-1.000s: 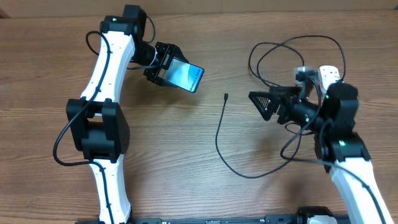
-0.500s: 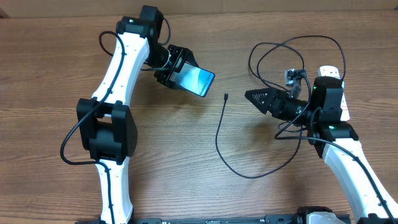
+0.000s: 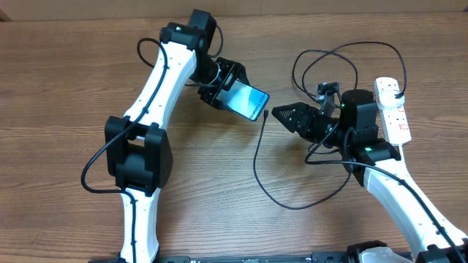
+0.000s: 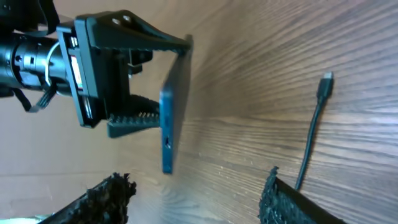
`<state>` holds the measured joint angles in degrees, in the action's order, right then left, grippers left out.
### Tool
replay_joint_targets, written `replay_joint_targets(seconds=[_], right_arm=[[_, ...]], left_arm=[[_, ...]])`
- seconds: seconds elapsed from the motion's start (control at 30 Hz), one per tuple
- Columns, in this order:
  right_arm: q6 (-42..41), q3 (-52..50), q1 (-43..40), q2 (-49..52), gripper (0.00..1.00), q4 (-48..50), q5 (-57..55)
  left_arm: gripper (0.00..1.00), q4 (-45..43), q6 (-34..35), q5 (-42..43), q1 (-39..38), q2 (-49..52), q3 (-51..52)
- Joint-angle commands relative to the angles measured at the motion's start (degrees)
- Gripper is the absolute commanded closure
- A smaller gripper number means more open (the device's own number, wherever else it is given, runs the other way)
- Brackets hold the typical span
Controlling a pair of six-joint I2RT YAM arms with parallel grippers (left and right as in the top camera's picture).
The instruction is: Plug charger to phone and switch on socket
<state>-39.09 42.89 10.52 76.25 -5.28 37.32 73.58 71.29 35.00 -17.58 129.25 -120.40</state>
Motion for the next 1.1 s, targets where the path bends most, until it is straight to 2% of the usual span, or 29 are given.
replay_joint_targets(seconds=[0.0,0.17,0.4,0.57,0.83,1.07], right_arm=[[-4.76,1.33,1.79,0.07,0.36,0.81,-4.5],[-7.87,1.33,5.09,0.09,0.45,0.7,-9.07],[-10.29,1.33,9.2,0.39,0.48,0.52,-15.96],[-10.43,1.33,9.35,0.39,0.55,0.44,-16.79],[-10.43,1.33,9.35,0.39,0.61,0.07,-16.98],[-10.43,1.33,9.35,0.42,0.7,-1.27,-17.4]], left_arm=[[0.78,-0.13,1.68,0.13,-1.01,-0.15,-1.68],[0.78,-0.2,2.67,0.15,-2.34,-0.15,-1.68],[0.78,-0.15,2.67,0.2,-4.37,-0.15,-1.68],[0.78,-0.13,2.93,1.2,-5.81,-0.15,-1.68],[0.78,-0.13,2.91,1.25,-8.52,-0.15,-1.68],[0.78,-0.15,2.91,1.22,-9.73,-0.15,-1.68]])
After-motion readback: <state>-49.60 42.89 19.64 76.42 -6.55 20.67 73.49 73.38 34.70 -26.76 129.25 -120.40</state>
